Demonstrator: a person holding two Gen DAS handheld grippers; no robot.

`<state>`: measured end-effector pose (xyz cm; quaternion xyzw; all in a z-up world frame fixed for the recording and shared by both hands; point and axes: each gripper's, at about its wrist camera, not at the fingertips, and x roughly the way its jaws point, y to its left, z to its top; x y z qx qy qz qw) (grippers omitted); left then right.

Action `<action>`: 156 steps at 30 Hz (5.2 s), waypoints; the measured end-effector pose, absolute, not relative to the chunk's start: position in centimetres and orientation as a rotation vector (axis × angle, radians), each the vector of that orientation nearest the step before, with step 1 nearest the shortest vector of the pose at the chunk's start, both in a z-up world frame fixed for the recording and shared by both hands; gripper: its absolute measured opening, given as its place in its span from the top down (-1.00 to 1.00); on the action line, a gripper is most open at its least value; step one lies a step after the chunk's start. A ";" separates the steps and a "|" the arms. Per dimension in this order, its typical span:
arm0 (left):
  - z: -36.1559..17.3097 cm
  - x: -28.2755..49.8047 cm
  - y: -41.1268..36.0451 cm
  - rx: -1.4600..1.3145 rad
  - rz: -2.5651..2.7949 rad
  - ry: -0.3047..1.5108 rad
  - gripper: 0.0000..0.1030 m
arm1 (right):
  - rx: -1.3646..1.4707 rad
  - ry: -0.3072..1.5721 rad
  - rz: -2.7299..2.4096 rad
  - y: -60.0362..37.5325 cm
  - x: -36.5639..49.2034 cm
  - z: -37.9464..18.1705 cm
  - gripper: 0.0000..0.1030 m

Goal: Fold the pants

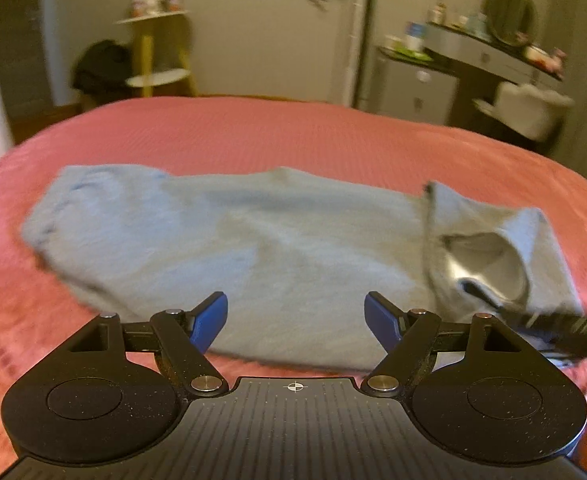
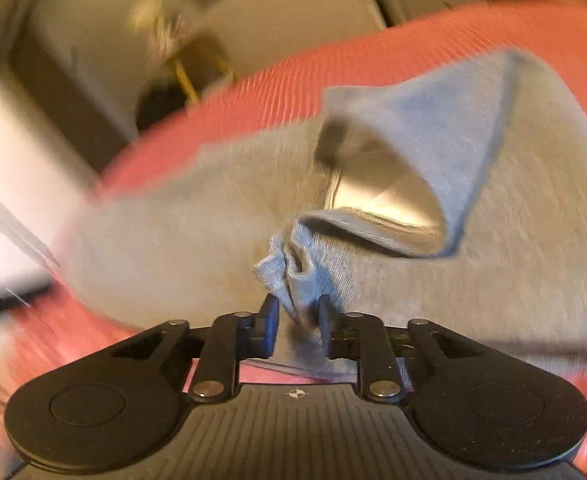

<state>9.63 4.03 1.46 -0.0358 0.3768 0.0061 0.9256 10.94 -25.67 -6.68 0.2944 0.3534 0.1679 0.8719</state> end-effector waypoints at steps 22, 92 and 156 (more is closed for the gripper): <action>-3.4 28.4 -10.3 -0.099 -0.403 0.921 0.38 | 0.789 0.552 -0.015 -35.3 8.8 -9.6 0.29; -5.1 27.6 -5.2 -0.158 -0.259 1.025 -0.52 | 0.675 0.505 0.045 -33.9 9.5 -8.0 -0.04; -2.4 24.7 -6.2 -0.015 -0.335 1.023 0.72 | 0.546 0.534 -0.022 -33.1 10.1 -7.3 0.75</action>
